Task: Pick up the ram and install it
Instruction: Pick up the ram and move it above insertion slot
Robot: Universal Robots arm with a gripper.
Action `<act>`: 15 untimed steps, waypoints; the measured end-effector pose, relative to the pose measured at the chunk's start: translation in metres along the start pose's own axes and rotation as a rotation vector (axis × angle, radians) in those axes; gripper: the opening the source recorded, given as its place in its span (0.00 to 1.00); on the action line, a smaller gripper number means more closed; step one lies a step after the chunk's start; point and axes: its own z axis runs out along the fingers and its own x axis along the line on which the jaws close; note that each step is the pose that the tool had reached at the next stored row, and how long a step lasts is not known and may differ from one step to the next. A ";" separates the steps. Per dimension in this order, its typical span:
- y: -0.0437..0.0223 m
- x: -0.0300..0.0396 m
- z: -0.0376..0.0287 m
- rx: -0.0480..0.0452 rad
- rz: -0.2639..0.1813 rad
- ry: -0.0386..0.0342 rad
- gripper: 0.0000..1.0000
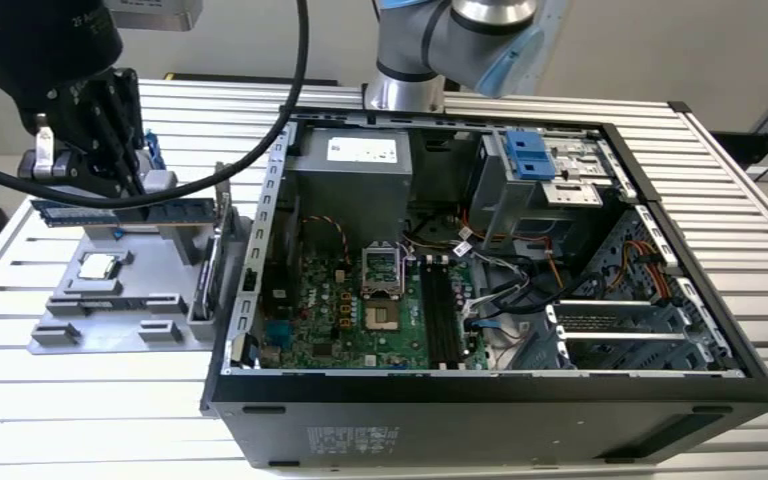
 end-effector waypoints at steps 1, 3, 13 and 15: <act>0.0009 0.0000 0.0000 0.0000 0.000 0.0000 0.00; 0.0030 -0.0001 0.0001 0.0000 0.000 0.0000 0.00; 0.0160 -0.0006 0.0005 0.0000 0.000 0.0001 0.00; 0.0177 -0.0007 0.0006 -0.0001 0.000 0.0001 0.00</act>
